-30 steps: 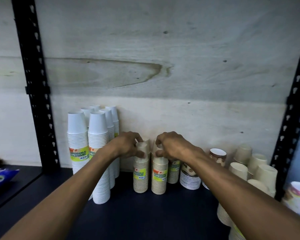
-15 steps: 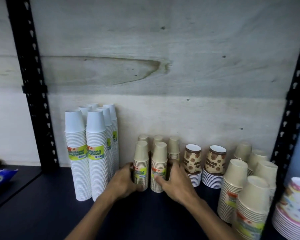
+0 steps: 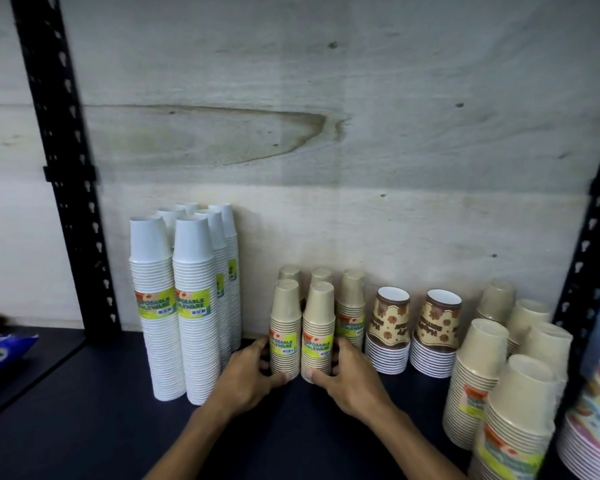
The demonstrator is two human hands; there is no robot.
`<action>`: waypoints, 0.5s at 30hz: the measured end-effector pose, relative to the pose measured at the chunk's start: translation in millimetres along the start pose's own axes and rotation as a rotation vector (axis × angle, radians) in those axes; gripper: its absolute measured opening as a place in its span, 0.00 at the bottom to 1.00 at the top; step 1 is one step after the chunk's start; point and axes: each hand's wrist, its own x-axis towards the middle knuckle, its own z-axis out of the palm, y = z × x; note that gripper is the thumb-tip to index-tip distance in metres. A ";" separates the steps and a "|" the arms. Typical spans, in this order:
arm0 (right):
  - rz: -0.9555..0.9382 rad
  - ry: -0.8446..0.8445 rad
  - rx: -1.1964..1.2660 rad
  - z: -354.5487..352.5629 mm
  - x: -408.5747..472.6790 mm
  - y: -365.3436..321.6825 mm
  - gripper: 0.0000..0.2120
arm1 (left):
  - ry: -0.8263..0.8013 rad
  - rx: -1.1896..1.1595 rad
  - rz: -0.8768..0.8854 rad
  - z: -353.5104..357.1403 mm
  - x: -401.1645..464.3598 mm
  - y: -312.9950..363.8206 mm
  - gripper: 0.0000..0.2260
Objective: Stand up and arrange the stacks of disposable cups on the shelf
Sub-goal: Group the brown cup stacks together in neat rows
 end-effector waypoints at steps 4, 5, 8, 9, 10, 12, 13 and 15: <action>-0.016 0.032 -0.027 1.5 -1.0 -0.6 0.31 | 0.019 0.003 0.002 1.8 -0.5 -0.7 0.28; -0.020 0.039 -0.036 1.8 -1.5 -0.8 0.31 | 0.023 0.002 0.002 2.6 -0.8 -1.2 0.28; -0.029 0.052 -0.040 3.3 -2.4 1.0 0.30 | 0.023 -0.009 -0.006 5.9 -2.9 -2.7 0.29; -0.029 0.053 -0.041 3.0 -2.6 0.9 0.29 | 0.022 -0.013 -0.005 7.4 -3.3 -3.3 0.29; -0.028 0.053 -0.039 3.4 -2.3 1.3 0.29 | 0.018 -0.018 -0.010 8.3 -4.1 -3.2 0.29; -0.025 0.048 -0.036 3.5 -3.1 -0.3 0.30 | 0.018 -0.041 -0.027 9.8 -5.2 -4.5 0.31; -0.020 0.042 -0.039 2.5 -4.4 -1.9 0.30 | 0.020 -0.047 -0.033 10.6 -5.2 -5.0 0.31; -0.011 0.010 -0.040 -0.5 -7.1 -4.6 0.31 | 0.016 -0.049 -0.050 10.9 -6.1 -3.1 0.32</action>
